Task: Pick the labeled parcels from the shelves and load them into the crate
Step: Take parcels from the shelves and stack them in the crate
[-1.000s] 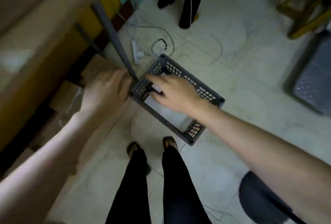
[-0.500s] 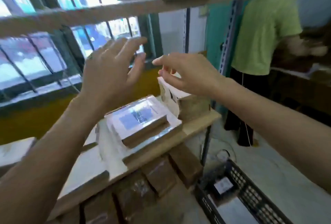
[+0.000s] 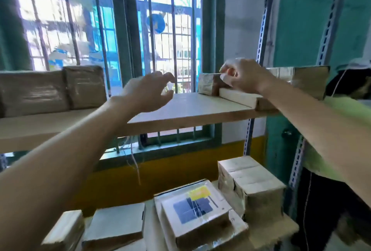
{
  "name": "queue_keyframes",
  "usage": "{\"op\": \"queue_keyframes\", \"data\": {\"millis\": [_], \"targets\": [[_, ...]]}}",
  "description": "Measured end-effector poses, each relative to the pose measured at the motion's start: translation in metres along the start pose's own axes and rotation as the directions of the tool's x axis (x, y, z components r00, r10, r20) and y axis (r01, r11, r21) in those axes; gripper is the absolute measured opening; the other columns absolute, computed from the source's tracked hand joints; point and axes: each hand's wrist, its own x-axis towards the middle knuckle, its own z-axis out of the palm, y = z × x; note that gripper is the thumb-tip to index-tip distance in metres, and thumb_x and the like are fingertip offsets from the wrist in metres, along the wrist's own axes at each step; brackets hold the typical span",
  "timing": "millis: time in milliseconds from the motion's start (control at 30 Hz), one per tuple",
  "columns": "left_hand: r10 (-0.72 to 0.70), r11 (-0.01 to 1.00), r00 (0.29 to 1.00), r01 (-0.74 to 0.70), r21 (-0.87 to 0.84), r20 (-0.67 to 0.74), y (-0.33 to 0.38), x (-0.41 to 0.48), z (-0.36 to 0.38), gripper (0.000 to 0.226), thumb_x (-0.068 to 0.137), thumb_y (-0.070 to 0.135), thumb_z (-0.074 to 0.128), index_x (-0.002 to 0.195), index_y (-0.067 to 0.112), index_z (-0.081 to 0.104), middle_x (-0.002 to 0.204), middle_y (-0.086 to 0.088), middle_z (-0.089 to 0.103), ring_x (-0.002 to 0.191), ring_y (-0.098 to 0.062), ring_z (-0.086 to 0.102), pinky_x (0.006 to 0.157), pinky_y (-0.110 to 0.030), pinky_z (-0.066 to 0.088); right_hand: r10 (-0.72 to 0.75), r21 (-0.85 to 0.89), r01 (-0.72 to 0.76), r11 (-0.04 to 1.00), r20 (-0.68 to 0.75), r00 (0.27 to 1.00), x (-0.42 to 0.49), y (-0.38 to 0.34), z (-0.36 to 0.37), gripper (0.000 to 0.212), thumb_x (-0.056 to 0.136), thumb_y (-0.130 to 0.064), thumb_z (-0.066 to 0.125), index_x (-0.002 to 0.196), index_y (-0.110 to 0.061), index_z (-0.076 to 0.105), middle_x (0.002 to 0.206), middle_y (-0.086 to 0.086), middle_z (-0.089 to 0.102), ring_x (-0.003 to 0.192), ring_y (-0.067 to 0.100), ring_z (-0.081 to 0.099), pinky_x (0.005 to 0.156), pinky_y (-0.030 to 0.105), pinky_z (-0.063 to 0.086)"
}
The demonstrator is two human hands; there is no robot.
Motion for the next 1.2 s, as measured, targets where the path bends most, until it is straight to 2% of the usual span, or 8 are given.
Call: {"op": "queue_keyframes", "data": {"millis": [100,200,467,667,800,867,1000,1200], "targets": [[0.097,0.991,0.99,-0.086,-0.098,0.107,0.002,0.023,0.014,0.041,0.092,0.035,0.048,0.132,0.024,0.044,0.127,-0.007,0.053,0.095,-0.015,0.05,0.091,-0.033,0.043,0.269,-0.124,-0.244,0.962,0.275,0.923,0.008,0.044,-0.004,0.05,0.089,-0.049,0.049,0.129,-0.018,0.047,0.133,0.009,0.05,0.11,0.024,0.049,0.086,0.033,0.039],[0.201,0.968,0.967,-0.171,-0.183,0.159,0.019,0.048,0.026,0.049,0.092,0.036,0.048,0.138,0.026,0.036,0.134,-0.007,0.048,0.097,-0.011,0.049,0.084,-0.025,0.038,0.352,-0.254,-0.257,0.932,0.485,0.801,0.001,0.071,0.014,0.068,0.086,-0.059,0.046,0.143,-0.026,0.028,0.149,0.005,0.031,0.13,0.027,0.036,0.104,0.042,0.034],[0.228,0.951,0.927,-0.147,-0.271,0.299,0.053,0.091,0.045,0.06,0.087,0.051,0.039,0.142,0.033,0.026,0.152,0.0,0.025,0.136,-0.023,0.03,0.11,-0.04,0.025,-0.102,0.155,0.038,0.987,0.431,0.897,-0.041,0.07,0.011,0.078,0.069,-0.062,0.059,0.138,-0.042,0.028,0.133,-0.011,0.04,0.108,0.005,0.042,0.08,0.015,0.04],[0.295,0.861,0.835,-0.02,-0.509,0.466,0.049,0.075,0.042,0.052,0.084,0.053,0.043,0.131,0.029,0.044,0.138,0.005,0.045,0.118,-0.006,0.041,0.094,-0.02,0.031,-0.263,0.104,0.247,0.963,0.2,0.944,-0.061,0.073,-0.011,0.056,0.082,-0.028,0.066,0.127,-0.046,0.039,0.113,-0.013,0.04,0.096,-0.003,0.041,0.07,0.011,0.038],[0.218,0.764,0.976,-0.175,-0.621,-0.007,0.029,0.054,0.028,0.042,0.078,0.026,0.072,0.115,0.03,0.052,0.112,0.011,0.058,0.095,-0.002,0.056,0.079,-0.015,0.049,-0.241,0.31,0.288,0.906,-0.179,0.954,-0.067,0.06,-0.023,0.038,0.086,-0.025,0.06,0.118,-0.038,0.046,0.106,-0.022,0.047,0.092,-0.001,0.052,0.069,0.014,0.051],[0.088,0.776,0.95,-0.253,-0.577,-0.298,0.019,0.05,0.014,0.044,0.078,0.018,0.071,0.118,0.021,0.053,0.111,0.009,0.056,0.092,-0.004,0.057,0.071,-0.013,0.051,-0.1,0.501,0.245,0.83,-0.297,0.949,-0.06,0.051,-0.027,0.027,0.088,-0.024,0.058,0.112,-0.032,0.051,0.107,-0.01,0.053,0.091,0.006,0.059,0.069,0.02,0.057],[-0.12,0.607,0.959,-0.133,-0.783,-0.256,0.01,0.042,-0.011,0.042,0.083,0.038,0.065,0.121,0.024,0.053,0.113,0.003,0.062,0.091,-0.005,0.066,0.059,-0.008,0.05,0.178,0.876,0.111,0.47,-0.217,0.96,-0.051,0.029,-0.029,0.004,0.09,-0.028,0.055,0.087,-0.026,0.056,0.085,0.003,0.064,0.069,0.013,0.069,0.063,0.028,0.059],[-0.136,0.571,0.973,-0.076,-0.817,-0.186,0.007,0.001,-0.025,0.039,0.081,0.03,0.068,0.115,0.019,0.054,0.108,-0.005,0.06,0.089,-0.007,0.064,0.058,-0.013,0.052,0.195,0.905,-0.033,0.423,-0.056,0.979,-0.07,0.015,-0.017,0.012,0.089,-0.034,0.055,0.081,-0.025,0.056,0.075,0.003,0.065,0.068,0.019,0.068,0.068,0.034,0.058]]}}
